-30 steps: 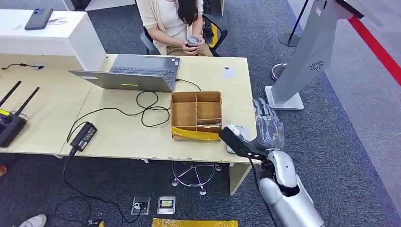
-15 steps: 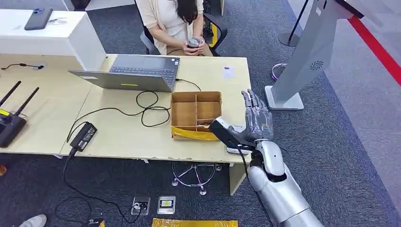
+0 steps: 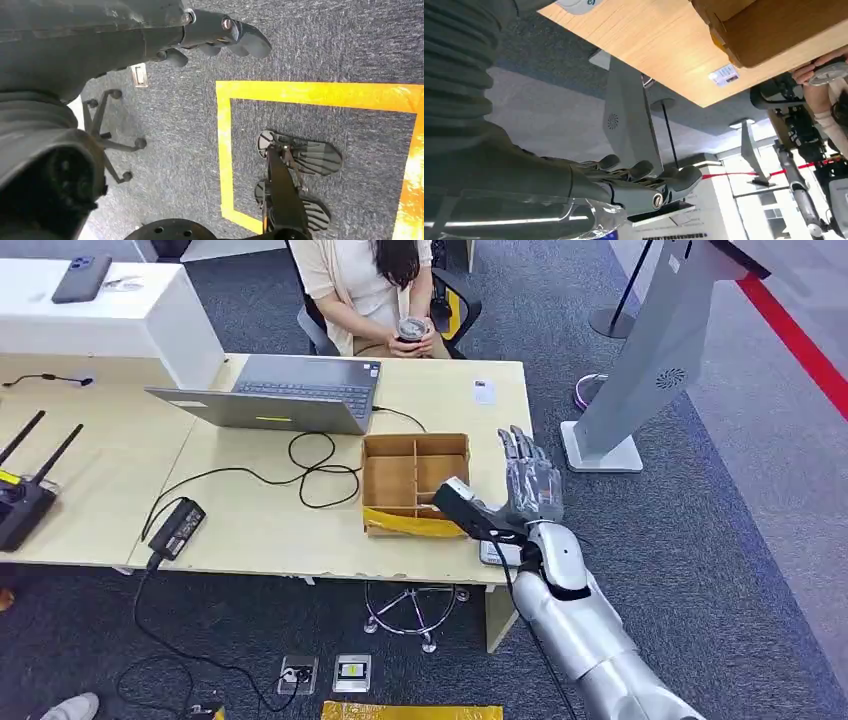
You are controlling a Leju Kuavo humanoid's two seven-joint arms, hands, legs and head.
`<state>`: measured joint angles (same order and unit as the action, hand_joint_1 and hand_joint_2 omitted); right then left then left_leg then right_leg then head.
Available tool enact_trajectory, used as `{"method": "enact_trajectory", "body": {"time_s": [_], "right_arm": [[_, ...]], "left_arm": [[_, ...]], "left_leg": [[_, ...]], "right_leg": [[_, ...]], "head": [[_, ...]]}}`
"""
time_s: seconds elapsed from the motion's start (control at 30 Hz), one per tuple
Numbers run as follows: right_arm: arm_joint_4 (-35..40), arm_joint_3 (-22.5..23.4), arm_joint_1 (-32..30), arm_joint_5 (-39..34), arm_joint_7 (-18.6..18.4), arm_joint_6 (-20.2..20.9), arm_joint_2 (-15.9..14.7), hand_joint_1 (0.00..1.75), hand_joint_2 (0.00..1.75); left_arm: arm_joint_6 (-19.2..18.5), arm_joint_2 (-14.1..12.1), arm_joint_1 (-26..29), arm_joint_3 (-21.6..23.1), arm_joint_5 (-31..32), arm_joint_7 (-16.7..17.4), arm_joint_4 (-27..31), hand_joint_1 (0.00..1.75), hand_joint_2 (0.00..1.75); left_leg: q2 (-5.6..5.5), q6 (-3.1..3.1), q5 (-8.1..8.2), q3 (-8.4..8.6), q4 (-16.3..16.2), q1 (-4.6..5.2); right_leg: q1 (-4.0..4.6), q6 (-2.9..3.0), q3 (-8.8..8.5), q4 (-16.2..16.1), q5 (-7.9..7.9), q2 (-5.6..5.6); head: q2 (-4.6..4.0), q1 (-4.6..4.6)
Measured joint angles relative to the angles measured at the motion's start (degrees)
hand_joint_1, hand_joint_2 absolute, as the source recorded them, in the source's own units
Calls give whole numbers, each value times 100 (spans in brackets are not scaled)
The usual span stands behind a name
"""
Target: Pass the card to the sensor for recognition and then transmit it.
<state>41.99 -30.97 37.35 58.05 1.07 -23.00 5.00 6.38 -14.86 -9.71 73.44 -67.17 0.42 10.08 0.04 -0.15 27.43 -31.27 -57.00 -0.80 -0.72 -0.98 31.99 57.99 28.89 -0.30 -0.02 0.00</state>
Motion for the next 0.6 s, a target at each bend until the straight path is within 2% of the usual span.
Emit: {"method": "enact_trajectory", "body": {"time_s": [0.6], "right_arm": [[-451, -157, -204, -138, 24, 70, 367, 0, 175]], "left_arm": [[2, 11, -1, 33, -20, 0, 0, 0, 0]], "left_leg": [[1, 0, 0, -1, 0, -1]], "right_leg": [[1, 1, 3, 0, 1, 1]], "head": [[0, 0]]}}
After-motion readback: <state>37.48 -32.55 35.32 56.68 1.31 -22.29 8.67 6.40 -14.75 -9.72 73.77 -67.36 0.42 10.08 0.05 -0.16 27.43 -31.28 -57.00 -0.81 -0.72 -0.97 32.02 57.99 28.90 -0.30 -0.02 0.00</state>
